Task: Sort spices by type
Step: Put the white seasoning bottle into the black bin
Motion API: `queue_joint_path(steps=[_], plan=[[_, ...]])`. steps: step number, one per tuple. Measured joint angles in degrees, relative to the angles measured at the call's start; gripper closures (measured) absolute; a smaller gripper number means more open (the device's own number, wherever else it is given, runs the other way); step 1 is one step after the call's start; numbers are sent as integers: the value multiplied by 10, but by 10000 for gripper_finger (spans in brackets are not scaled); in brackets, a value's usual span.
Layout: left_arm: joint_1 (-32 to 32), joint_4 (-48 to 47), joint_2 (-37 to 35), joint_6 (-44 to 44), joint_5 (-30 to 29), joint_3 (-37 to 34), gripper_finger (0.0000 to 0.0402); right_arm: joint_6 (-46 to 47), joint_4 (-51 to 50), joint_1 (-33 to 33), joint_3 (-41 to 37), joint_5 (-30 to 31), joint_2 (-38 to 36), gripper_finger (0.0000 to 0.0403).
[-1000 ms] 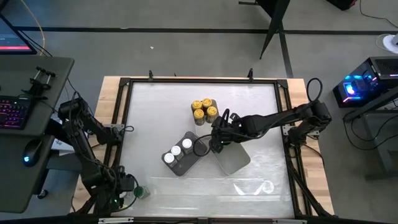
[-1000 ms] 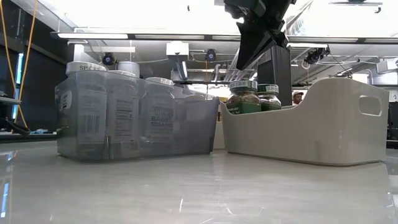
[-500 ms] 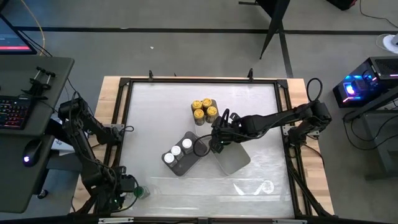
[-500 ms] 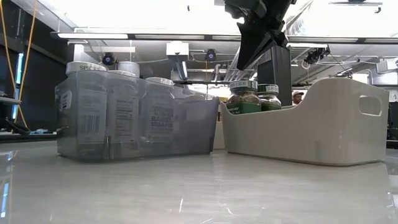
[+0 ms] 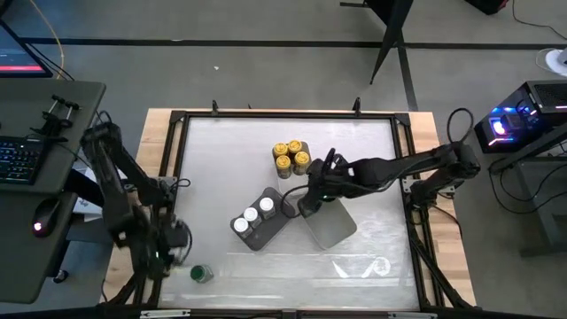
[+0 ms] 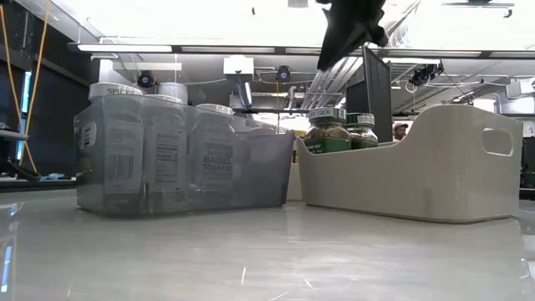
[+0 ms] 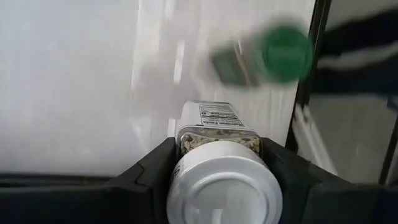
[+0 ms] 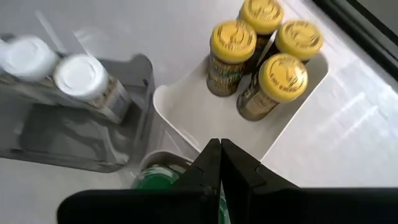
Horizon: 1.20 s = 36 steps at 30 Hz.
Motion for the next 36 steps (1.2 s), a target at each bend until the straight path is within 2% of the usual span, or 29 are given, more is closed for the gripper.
queue_joint_path(steps=[4, 7, 13, 17, 23, 29, 36], plan=[[73, -41, -55, 62, -60, 31, 232, 1, -2, 5, 0, 21, -38, 402], [153, -44, -61, 148, -91, 56, 232, 0, 0, 13, 1, 53, -70, 402], [324, -5, -1, 378, -91, 113, 232, 1, -2, 24, 1, 96, -117, 402], [401, 64, 50, 505, -88, 165, 232, 1, -11, 21, 1, 110, -136, 402], [452, 160, 109, 654, -60, 245, 232, 16, -31, 19, 1, 153, -169, 402], [470, 228, 166, 762, -32, 284, 232, 20, -39, 19, 1, 163, -212, 402], [471, 235, 256, 882, 16, 324, 232, 39, -98, 19, 1, 165, -232, 402]])
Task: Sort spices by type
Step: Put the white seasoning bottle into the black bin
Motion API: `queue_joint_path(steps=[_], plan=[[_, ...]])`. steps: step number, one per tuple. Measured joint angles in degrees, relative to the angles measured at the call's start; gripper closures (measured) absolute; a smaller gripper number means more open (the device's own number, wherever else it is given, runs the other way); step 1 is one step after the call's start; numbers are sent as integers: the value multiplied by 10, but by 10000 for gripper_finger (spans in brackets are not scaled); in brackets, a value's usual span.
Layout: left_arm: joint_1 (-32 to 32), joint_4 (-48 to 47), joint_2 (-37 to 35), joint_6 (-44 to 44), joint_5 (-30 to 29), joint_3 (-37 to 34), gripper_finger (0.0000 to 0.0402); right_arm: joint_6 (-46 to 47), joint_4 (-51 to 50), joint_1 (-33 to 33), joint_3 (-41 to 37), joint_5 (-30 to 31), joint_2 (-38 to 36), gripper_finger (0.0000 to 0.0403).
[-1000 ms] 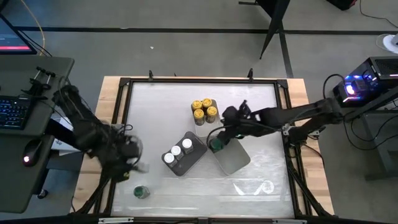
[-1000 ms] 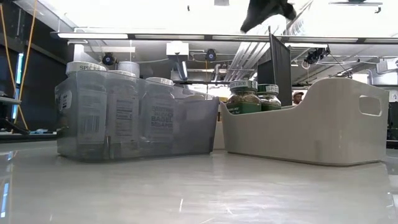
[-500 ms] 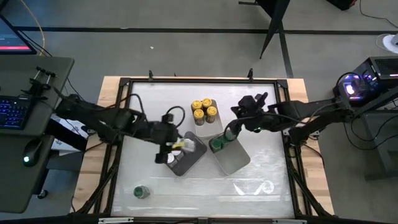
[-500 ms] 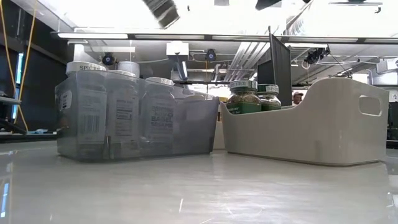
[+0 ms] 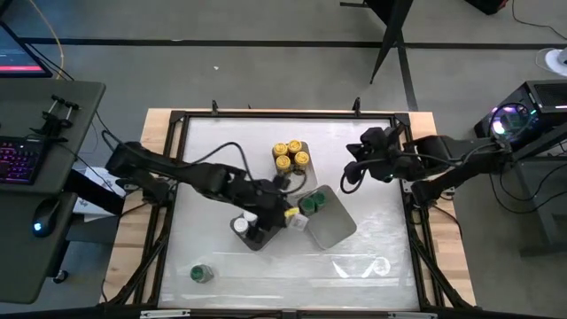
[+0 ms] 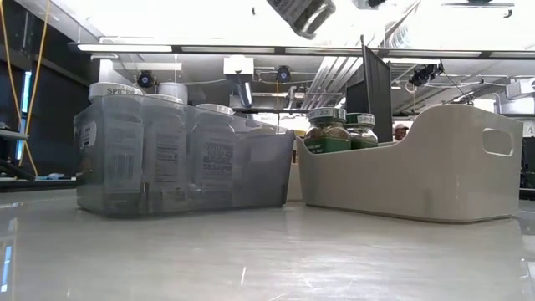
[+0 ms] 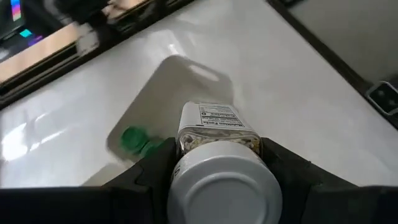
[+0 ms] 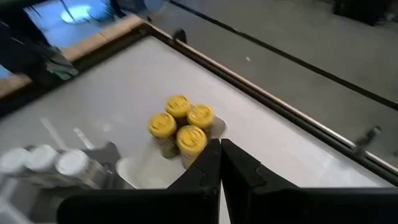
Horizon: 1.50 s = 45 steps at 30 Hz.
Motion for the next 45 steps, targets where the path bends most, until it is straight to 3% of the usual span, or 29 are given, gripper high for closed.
queue_joint_path(steps=[3, 7, 11, 23, 40, 45], plan=[[0, -24, 29, 44, 29, 27, 232, 28, -46, 0, 0, 0, 0, 402], [4, -142, 55, 104, -33, 54, 232, 73, -86, 0, 0, -2, 0, 402], [25, -191, 57, 129, -9, 59, 232, 84, -90, 0, 0, -3, 0, 402], [52, -228, 99, 202, 50, 57, 232, 92, -87, -3, 0, 5, 2, 402], [55, -251, 170, 234, 45, 56, 232, 103, -86, -3, 0, 10, 3, 402], [55, -247, 182, 216, 29, 56, 170, 103, -85, -3, 0, 10, 3, 402]])
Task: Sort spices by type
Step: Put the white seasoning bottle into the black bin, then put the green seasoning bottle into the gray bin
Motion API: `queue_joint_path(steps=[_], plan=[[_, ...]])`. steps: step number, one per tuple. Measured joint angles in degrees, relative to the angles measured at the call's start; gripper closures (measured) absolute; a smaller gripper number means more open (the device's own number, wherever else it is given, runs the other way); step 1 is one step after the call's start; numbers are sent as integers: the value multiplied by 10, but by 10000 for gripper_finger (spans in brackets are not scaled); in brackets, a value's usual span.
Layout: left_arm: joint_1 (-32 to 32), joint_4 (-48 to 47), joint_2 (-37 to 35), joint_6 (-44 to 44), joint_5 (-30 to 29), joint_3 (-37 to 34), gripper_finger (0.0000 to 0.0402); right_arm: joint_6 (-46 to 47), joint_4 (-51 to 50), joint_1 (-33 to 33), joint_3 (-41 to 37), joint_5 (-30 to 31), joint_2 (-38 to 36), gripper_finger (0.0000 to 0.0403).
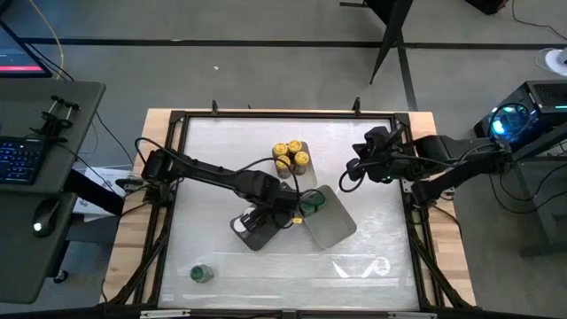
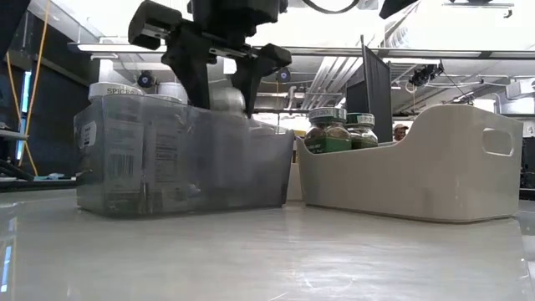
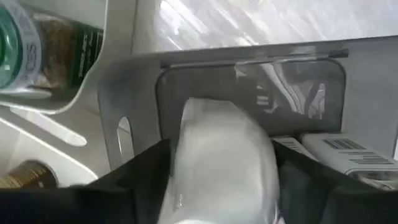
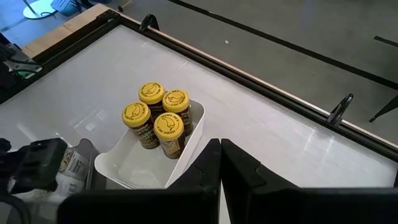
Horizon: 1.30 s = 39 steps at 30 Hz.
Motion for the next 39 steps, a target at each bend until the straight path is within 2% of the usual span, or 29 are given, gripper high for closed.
queue_joint_path(steps=[2, 5, 10, 15, 21, 25, 29, 31, 34, 39], plan=[[0, -6, 0, -10, -7, 0, 145, -1, 1, 0, 0, 0, 0, 402], [0, -1, 0, -14, -11, 0, 129, -2, 1, 0, 0, 0, 0, 402], [0, -15, -6, -24, -16, 10, 124, -6, 1, 0, 0, 0, 0, 402], [0, -39, -15, -34, -19, 57, 123, -16, 3, -5, 0, -1, 0, 402], [-2, -97, -56, -118, -18, 121, 122, -17, 7, -13, 0, -21, 0, 402], [-20, -129, -130, -236, -14, 102, 123, -22, 12, -16, 0, -31, 0, 402], [-77, -140, -215, -396, -31, 41, 127, -25, 25, -16, 0, -33, 0, 402], [-122, -144, -256, -501, -53, 2, 128, -32, 32, -16, 0, -40, 0, 402], [-201, -149, -305, -660, -56, -49, 128, -42, 46, -16, 0, -61, 0, 402], [-339, -146, -332, -907, -67, -89, 129, -51, 52, -16, 0, -86, 0, 402]])
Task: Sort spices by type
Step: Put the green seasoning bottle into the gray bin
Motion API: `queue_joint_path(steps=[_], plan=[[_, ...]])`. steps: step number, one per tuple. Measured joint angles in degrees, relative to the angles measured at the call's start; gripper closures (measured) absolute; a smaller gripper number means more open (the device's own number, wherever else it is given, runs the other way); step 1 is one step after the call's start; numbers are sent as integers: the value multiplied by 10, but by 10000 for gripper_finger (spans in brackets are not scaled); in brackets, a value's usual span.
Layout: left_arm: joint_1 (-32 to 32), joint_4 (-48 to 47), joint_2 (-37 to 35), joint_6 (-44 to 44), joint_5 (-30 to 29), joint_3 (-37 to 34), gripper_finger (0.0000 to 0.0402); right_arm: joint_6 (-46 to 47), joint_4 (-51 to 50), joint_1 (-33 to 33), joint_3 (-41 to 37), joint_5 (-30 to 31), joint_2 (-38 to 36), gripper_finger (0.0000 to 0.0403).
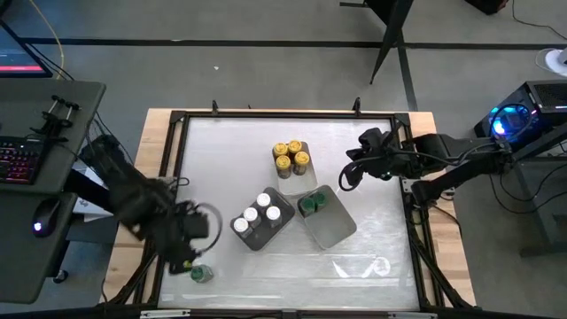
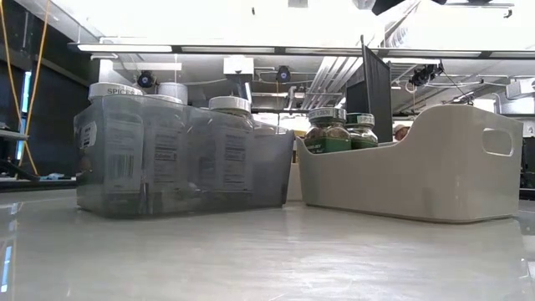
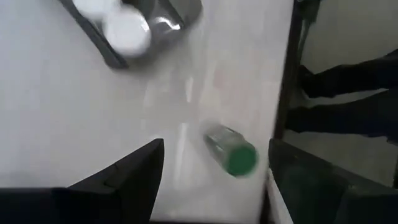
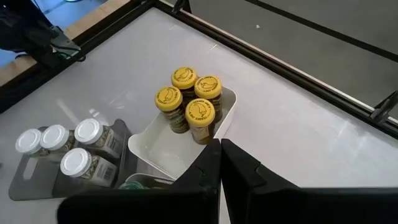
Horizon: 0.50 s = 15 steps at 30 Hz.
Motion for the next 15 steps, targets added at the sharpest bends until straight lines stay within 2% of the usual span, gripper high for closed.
queue_joint_path(steps=[5, 8, 15], plan=[[-104, 46, 39, -163, -7, -23, 129, -6, 0, 0, 0, -1, 0, 402], [-141, 93, 69, -208, -30, -31, 129, -20, -1, 0, 0, -2, 0, 402], [-139, 85, 142, -291, -37, -42, 129, -26, -6, 0, 0, 0, 0, 402]])
